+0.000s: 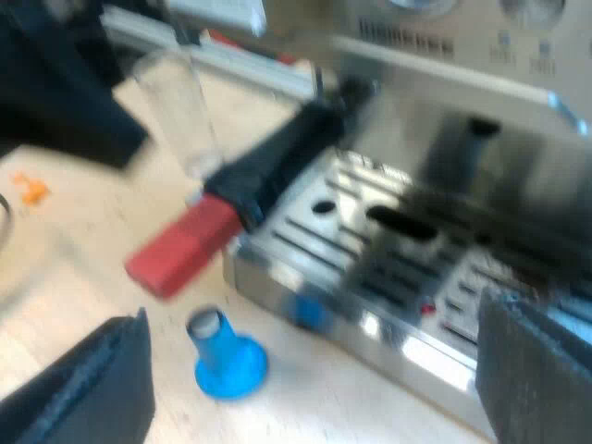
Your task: Put the handle in the coffee machine
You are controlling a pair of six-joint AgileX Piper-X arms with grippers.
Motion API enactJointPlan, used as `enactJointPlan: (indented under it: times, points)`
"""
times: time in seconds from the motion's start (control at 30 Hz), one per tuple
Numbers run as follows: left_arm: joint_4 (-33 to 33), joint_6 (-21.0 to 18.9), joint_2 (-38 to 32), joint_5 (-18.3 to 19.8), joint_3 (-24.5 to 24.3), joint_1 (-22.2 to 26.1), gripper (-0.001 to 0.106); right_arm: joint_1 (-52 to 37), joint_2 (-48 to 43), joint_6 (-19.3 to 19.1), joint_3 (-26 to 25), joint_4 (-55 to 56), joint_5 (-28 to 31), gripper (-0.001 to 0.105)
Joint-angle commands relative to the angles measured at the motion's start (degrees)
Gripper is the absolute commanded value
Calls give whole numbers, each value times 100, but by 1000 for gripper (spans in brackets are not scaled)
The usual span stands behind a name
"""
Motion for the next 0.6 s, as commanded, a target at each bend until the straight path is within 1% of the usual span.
enactJointPlan:
  times: [0.03,0.13,0.2,0.23,0.3,0.33,0.37,0.4,0.43,0.5,0.57,0.6]
  points:
    - [99,36,-357,-34,-71,264,0,13,-36,-3,-64,224,-12,74]
    - [190,25,-766,-62,-71,544,1,1,-36,-3,-64,342,-139,74]
    - [232,25,-989,-59,-71,645,5,1,-36,-3,-64,354,-137,74]
    - [256,25,-1149,-59,-71,690,12,1,-36,-3,-64,384,-137,74]
    - [256,-45,-1386,-136,-106,714,31,1,-36,-3,-83,394,-137,74]
    - [256,-82,-1492,-195,-127,715,37,1,-36,-3,-98,419,-137,74]
    - [256,-140,-1578,-203,-153,715,46,-10,-36,-19,-143,472,-137,74]
    - [256,-300,-1735,-213,-246,715,61,-71,-36,-17,-232,569,-149,74]
    - [256,-374,-1783,-223,-296,715,66,-111,-36,-17,-287,640,-174,74]
    - [256,-696,-1890,-306,-526,715,78,-376,-36,-185,-552,951,-389,74]
    - [256,-826,-1913,-309,-659,715,82,-698,-36,-288,-787,1195,-542,74]
    - [236,-829,-1918,-310,-854,715,85,-965,-36,-308,-971,1354,-633,74]
